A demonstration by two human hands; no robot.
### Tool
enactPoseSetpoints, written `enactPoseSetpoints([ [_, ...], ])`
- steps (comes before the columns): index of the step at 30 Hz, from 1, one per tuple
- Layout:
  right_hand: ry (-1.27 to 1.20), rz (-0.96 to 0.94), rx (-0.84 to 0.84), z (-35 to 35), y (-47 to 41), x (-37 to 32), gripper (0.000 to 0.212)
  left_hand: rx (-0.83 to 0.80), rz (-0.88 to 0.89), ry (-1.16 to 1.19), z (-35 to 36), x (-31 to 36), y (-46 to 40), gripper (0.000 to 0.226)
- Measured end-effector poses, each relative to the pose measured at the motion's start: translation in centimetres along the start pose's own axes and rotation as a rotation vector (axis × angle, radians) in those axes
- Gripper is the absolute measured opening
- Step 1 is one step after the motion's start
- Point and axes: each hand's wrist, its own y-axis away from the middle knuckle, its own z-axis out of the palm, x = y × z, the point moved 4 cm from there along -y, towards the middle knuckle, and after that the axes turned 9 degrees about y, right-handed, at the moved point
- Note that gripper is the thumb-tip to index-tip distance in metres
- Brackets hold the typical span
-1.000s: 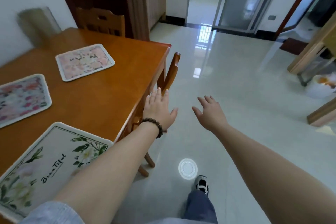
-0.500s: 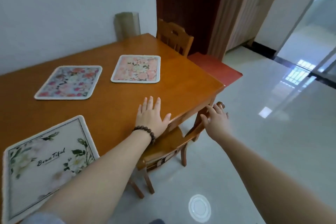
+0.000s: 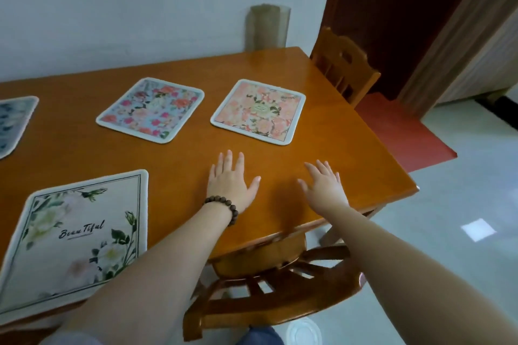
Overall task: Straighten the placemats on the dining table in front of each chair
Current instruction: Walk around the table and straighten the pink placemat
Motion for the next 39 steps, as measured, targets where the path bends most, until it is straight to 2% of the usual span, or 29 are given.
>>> enactPoseSetpoints([
  [15,0.003,-0.117,-0.139,3.6,-16.0,-0.1,0.058,-0.041,-0.118,0.024,3.9,0.4,-12.4,0.078],
  [22,0.088,-0.230,-0.197,7.1,-21.7,0.2,0.076,-0.053,-0.140,0.045,6.9,-0.3,-18.8,0.082],
  [26,0.109,-0.248,-0.166,8.7,-23.3,0.0,0.084,-0.076,-0.106,0.041,8.6,-0.1,-20.6,0.088],
  [31,0.149,-0.312,-0.045,9.2,-24.5,-0.3,0.071,-0.101,-0.046,0.017,10.3,-0.1,-21.3,0.089],
  [36,0.058,-0.395,0.122,8.6,-24.0,-1.1,0.042,-0.044,-0.020,-0.005,10.7,-0.5,-22.7,0.068],
  [39,-0.017,-0.350,0.094,8.4,-24.2,-1.1,0.038,-0.010,-0.007,0.036,10.4,-1.0,-23.9,0.055],
])
